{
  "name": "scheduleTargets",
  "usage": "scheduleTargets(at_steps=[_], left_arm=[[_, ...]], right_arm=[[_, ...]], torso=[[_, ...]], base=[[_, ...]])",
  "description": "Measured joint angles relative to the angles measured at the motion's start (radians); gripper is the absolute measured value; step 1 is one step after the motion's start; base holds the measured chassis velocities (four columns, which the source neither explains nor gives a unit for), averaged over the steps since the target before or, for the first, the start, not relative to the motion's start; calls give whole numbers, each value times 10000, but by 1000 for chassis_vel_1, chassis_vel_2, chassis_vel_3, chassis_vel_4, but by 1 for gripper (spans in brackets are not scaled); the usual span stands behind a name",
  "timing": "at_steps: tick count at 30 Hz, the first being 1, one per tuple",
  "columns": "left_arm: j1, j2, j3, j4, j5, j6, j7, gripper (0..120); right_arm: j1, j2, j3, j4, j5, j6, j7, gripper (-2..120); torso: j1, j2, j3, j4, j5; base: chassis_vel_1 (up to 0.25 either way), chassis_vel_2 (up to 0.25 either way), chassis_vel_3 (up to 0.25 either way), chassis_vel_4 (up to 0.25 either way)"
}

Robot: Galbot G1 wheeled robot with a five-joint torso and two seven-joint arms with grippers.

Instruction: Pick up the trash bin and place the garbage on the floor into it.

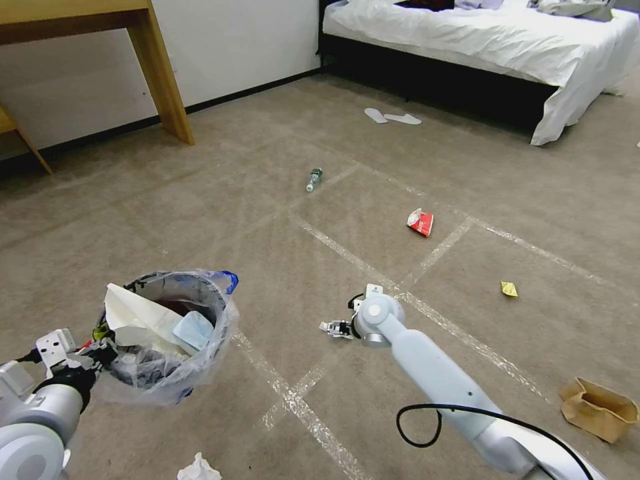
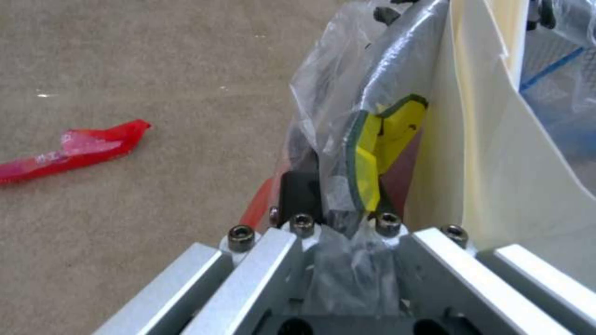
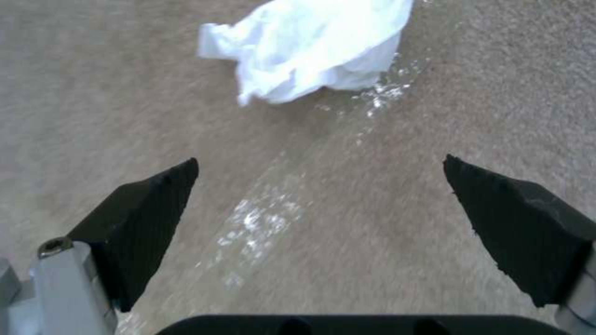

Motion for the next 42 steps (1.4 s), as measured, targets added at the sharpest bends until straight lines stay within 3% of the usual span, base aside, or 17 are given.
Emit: scheduleTargets(at_steps=[14, 42], left_arm=[[-1, 77, -46, -29, -81, -24, -22, 0], [375, 95, -128, -491, -153, -89, -35, 0]], right_arm=[[508, 718, 290, -2115, -1395, 37, -1232, 100], [907, 1465, 506, -3820, -3724, 693, -3298, 98]], torso=[[-1, 0, 0, 0, 2], [-1, 0, -1, 0, 3]], base=[[0, 0, 0, 0], [0, 0, 0, 0]])
